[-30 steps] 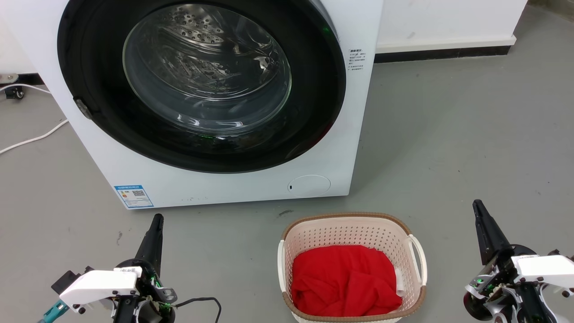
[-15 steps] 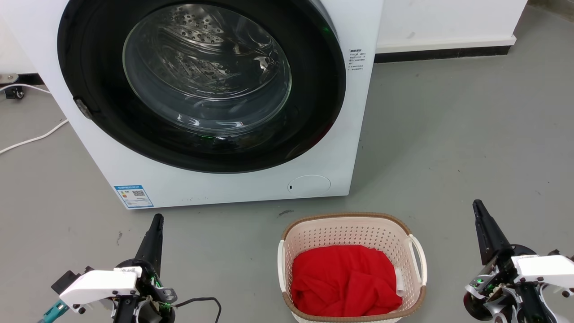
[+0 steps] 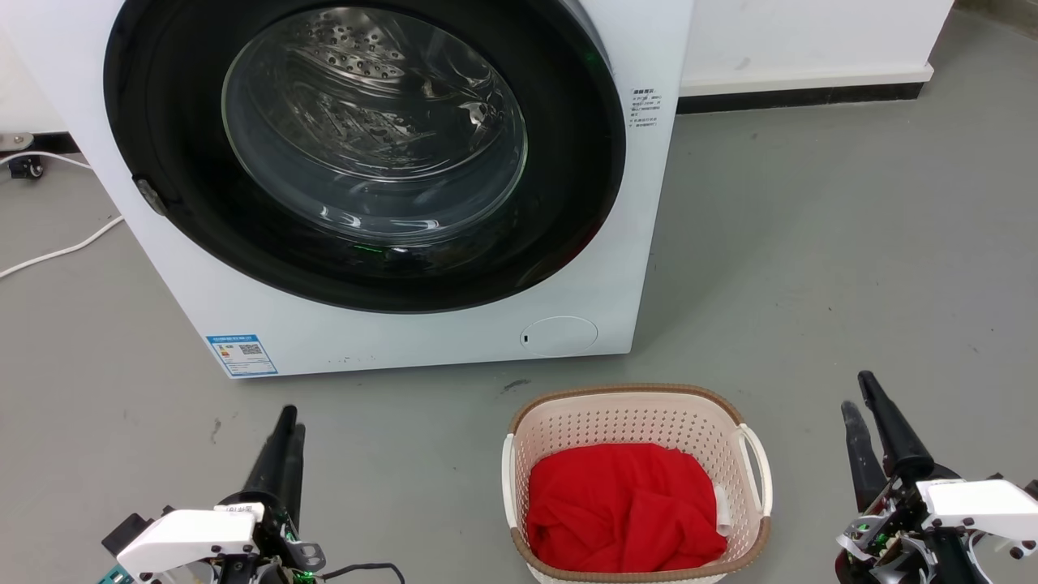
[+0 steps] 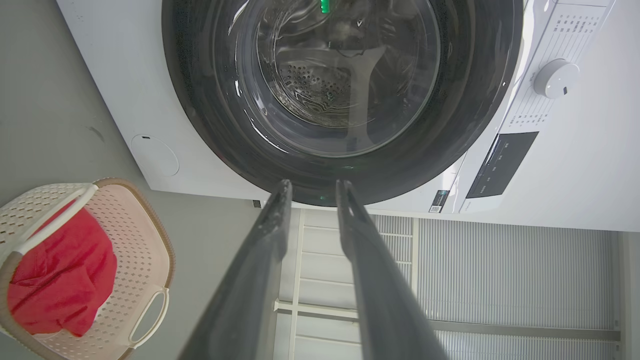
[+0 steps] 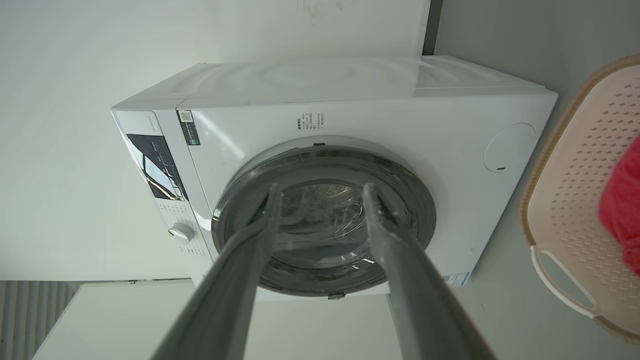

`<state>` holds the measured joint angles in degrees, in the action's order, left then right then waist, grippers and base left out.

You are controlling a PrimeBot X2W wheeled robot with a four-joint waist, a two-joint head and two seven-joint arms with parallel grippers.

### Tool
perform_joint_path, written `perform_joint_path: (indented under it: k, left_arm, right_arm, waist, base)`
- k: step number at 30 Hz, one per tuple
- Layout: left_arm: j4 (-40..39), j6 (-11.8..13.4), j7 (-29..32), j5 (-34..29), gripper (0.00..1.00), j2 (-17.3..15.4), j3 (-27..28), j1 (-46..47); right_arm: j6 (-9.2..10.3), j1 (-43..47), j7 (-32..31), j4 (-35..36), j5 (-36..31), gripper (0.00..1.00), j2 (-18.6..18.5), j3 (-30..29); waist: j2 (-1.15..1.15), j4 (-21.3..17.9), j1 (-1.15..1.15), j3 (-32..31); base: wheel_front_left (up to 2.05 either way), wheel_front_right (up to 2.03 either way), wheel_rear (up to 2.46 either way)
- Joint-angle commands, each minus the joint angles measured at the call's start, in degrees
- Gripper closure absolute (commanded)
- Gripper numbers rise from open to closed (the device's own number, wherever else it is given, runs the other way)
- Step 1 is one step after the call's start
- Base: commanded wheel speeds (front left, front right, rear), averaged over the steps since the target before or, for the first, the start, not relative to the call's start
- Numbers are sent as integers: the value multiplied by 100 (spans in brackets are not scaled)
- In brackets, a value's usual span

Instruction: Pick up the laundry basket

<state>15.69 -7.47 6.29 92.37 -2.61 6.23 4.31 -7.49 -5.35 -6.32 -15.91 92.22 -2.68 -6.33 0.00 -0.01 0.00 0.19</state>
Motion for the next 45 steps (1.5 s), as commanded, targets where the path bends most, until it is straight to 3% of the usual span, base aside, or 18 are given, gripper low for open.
perform_joint_path:
  k: [1, 7, 27, 45]
  left_arm:
    - [-120, -1, -49, -22, 0, -16, -14, 92]
    - [-205, -1, -225, -496, 0, -18, 30, 78]
    - [-786, 300, -751, -2962, 0, -23, -162, -49]
    - [-962, 437, -1119, -4522, 0, -27, -362, -151]
  right_arm:
    - [-1, -72, 47, 91, -27, 0, -7, 21]
    - [-1, -38, 223, 188, -468, 0, -9, 24]
    - [-1, 202, 750, 890, -3507, 0, -14, 330]
    - [-1, 378, 1119, 1162, -5126, 0, -18, 388]
  waist:
    - [0, 0, 0, 1]
    - [0, -1, 0, 8]
    - [0, 10, 0, 32]
    - [0, 10, 0, 43]
  base:
    - [0, 0, 0]
    - [0, 0, 0]
    - [0, 0, 0]
    - [0, 0, 0]
